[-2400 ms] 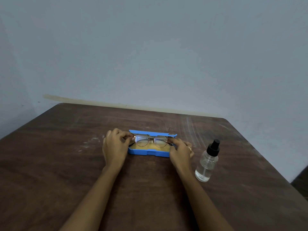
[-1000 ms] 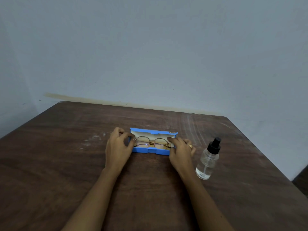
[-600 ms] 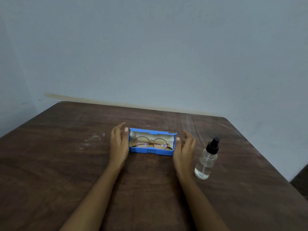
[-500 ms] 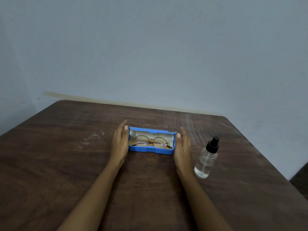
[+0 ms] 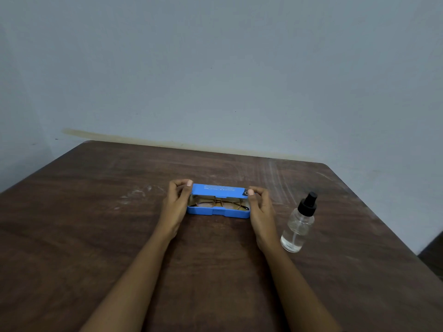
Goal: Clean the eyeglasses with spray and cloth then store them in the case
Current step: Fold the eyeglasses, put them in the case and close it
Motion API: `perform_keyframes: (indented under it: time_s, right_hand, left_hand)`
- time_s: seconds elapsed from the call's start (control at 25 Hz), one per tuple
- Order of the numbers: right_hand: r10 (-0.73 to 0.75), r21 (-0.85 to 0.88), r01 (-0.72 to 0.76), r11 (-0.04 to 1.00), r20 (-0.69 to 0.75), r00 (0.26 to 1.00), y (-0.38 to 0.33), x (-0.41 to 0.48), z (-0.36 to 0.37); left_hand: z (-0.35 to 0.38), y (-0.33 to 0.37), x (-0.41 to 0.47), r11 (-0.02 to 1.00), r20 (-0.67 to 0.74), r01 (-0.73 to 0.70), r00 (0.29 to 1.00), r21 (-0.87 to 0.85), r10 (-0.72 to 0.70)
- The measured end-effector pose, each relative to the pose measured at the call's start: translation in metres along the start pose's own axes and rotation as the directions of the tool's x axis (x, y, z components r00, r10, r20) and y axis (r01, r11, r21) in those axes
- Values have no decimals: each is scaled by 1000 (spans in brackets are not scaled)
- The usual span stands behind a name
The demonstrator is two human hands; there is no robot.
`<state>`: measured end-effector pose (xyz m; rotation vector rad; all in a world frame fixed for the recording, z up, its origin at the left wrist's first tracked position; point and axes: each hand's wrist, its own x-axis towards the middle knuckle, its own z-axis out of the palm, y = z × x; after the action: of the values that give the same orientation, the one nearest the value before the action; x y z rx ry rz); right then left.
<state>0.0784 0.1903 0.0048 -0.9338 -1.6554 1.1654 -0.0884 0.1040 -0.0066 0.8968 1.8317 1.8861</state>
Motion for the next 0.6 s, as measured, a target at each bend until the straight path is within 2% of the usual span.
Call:
perform_keyframes:
  time_s: [0.2,0.36,0.6]
  right_hand:
    - [-33,-78,33,996,3,999,5,2,0]
    - [-61,-132,71,989,78,995,3,5,-1]
    - [-33,-185,54,981,114,993,1,4,-2]
  left_hand:
    - [0,-5,2,997,-7,-15,1000,74,16]
    - [1,-3,1,967,33,-104,995,232,99]
    - [4,3,-2,923,62,-181,983,338,170]
